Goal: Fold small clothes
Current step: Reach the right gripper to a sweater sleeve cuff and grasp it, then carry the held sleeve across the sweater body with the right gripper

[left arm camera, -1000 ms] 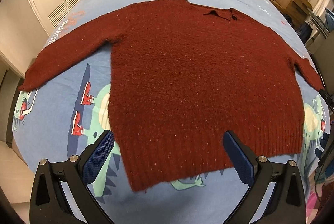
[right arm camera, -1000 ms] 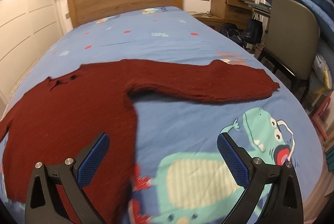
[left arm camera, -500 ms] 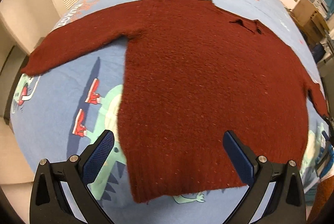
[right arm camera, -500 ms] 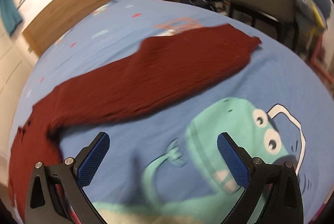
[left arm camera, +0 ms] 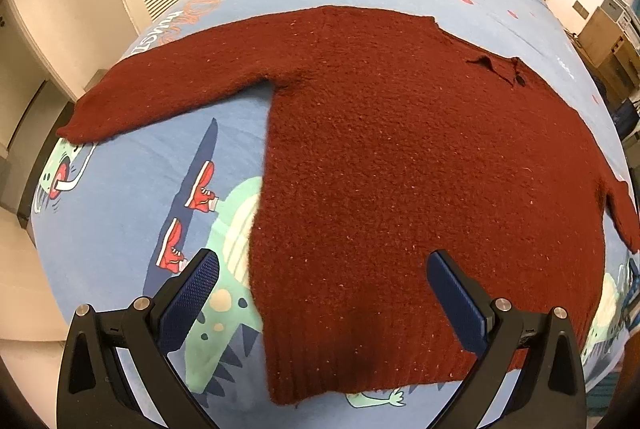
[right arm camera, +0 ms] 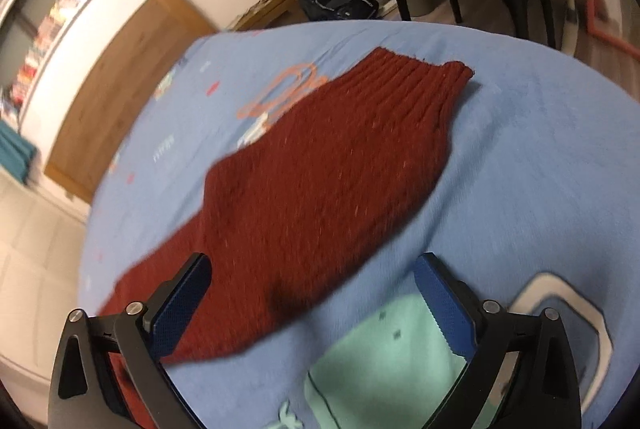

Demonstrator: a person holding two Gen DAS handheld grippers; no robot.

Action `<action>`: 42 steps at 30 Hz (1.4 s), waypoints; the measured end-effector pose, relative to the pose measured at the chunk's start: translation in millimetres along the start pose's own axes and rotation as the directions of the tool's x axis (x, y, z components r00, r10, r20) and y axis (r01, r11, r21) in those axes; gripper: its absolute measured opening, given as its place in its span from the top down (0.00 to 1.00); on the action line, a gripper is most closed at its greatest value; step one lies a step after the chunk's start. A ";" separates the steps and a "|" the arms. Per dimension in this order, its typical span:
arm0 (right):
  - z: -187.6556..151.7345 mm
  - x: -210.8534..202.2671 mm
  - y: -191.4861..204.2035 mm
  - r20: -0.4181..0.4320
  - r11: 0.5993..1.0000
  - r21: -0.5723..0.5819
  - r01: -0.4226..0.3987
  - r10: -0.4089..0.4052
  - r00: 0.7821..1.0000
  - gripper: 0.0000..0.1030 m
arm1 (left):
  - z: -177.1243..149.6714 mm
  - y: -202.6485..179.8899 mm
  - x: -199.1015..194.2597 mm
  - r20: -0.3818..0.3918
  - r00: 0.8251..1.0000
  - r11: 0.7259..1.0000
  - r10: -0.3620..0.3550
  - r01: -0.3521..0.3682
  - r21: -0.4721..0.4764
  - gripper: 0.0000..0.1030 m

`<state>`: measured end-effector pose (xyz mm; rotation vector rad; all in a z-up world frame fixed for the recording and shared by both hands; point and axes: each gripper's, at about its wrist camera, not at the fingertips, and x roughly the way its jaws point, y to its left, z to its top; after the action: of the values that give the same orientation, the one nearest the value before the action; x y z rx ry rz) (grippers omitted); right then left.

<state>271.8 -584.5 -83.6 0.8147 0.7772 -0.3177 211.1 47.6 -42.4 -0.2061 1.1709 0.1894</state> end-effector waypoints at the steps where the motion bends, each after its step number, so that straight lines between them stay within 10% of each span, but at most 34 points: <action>1: 2.3 1.0 -2.1 0.004 1.000 0.012 -0.005 0.005 1.000 0.08 | -0.4 -0.3 0.7 -0.001 1.000 1.000 -0.003 0.003 0.002 0.01; 8: 24.0 9.0 -12.9 0.034 0.996 0.078 -0.030 0.028 0.999 0.24 | -2.1 -0.8 8.1 -0.017 1.000 1.000 -0.014 0.014 -0.009 0.01; 22: 52.0 27.1 -42.0 0.056 0.976 0.204 -0.076 0.066 0.996 0.89 | 3.7 4.9 21.1 -0.090 0.994 0.998 -0.064 0.061 -0.034 0.01; 42: 36.4 -2.9 68.1 -0.040 0.953 0.099 -0.285 0.290 0.956 0.92 | -1.3 23.1 5.8 -0.030 0.993 0.992 -0.118 0.117 -0.058 0.01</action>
<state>324.1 -567.0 -29.5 1.0136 0.6857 -0.0709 206.2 69.8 -49.6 -0.3276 1.1834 0.1153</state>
